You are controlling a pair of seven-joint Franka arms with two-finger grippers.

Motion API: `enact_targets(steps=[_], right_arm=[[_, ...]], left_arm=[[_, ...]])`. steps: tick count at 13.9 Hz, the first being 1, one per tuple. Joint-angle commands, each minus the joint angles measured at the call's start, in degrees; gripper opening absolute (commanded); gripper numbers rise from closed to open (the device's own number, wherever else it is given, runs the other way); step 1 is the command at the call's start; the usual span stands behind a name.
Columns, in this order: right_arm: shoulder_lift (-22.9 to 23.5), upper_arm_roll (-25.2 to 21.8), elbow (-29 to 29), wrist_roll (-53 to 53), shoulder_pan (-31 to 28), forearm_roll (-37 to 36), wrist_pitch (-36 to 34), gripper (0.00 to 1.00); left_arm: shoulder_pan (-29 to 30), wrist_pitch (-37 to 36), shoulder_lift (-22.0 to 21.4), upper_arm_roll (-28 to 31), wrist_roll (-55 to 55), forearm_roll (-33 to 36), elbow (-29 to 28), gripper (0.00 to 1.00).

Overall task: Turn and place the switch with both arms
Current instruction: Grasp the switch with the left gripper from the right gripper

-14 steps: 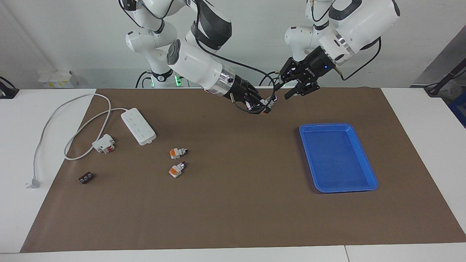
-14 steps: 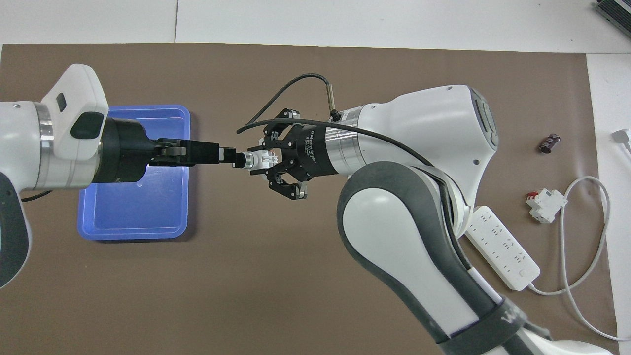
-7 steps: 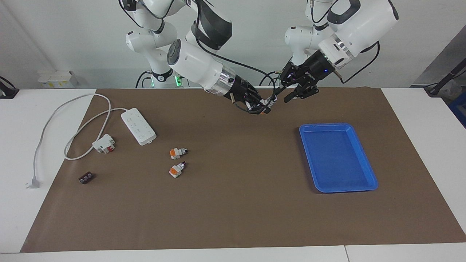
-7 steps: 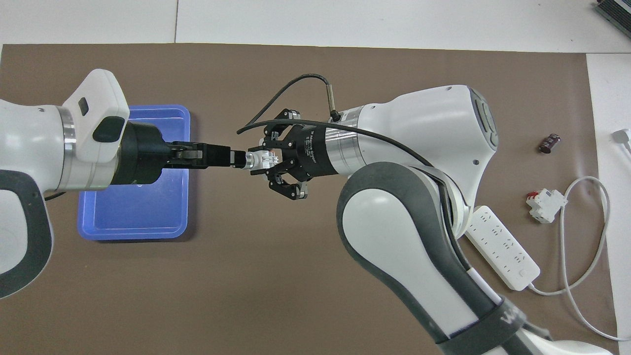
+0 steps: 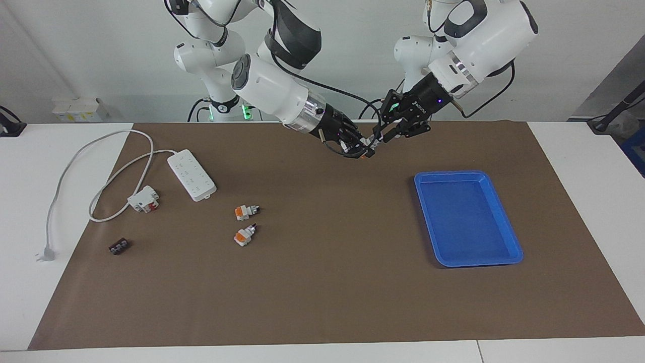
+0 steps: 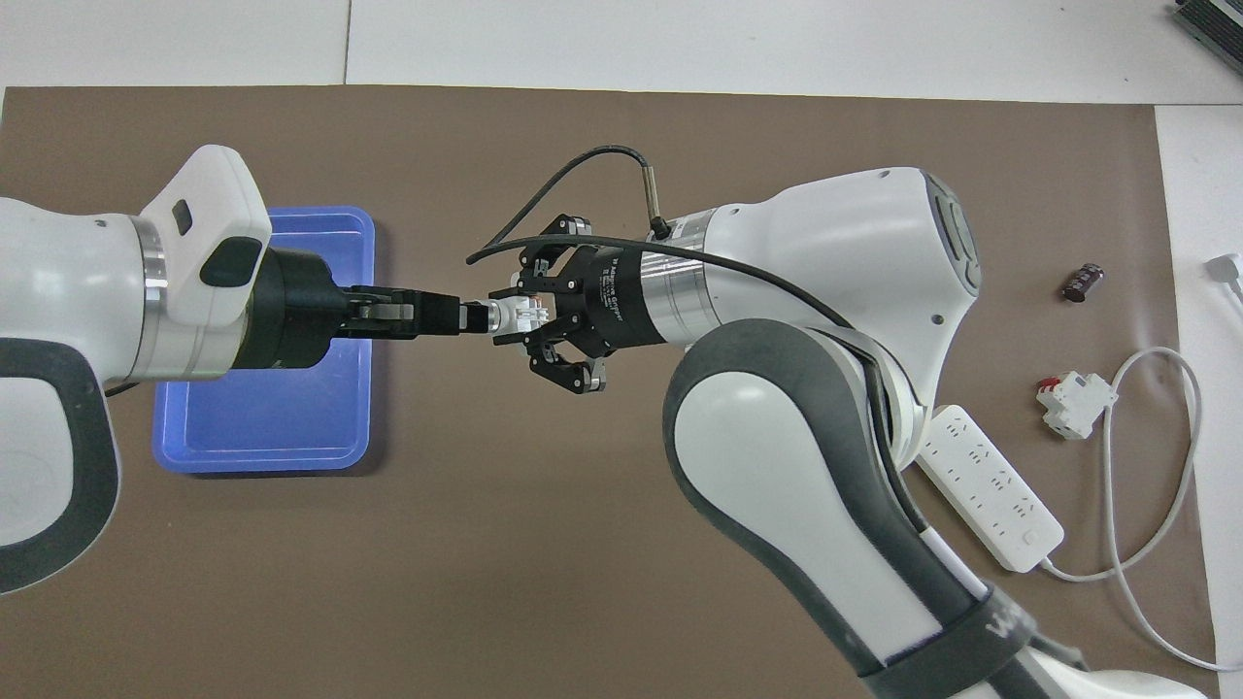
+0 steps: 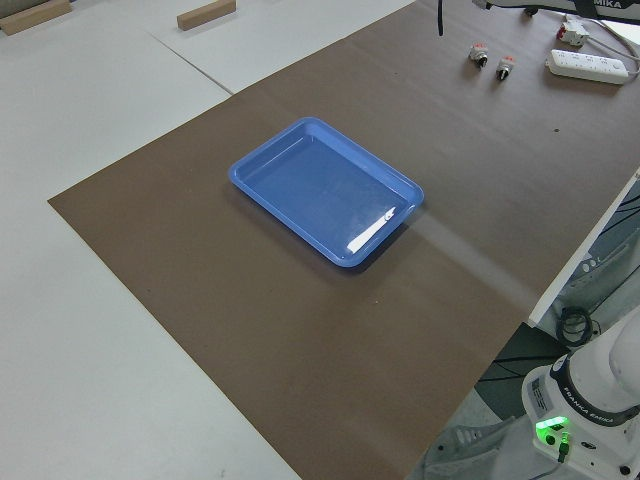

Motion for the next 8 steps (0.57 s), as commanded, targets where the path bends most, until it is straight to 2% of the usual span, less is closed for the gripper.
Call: enact_targets(steps=[1,2,8], right_arm=[[0.22,0.17,0.49,0.96,0.00,-0.91,-0.28,0.00],[0.22,0.17,0.49,0.96,0.00,-1.00,-0.29,0.00],[0.22,0.17,0.49,0.96,0.00,-1.00,-0.37,0.00]], left_arm=[[-1.01,1.63,-1.67,0.68,-0.47,-1.19,-2.26,0.22],[-1.01,1.62,-1.76,0.68,-1.86,-1.63,-2.26,0.02],[-1.01,1.80,-1.40,0.77,-26.88,-2.42,-1.20,0.00]])
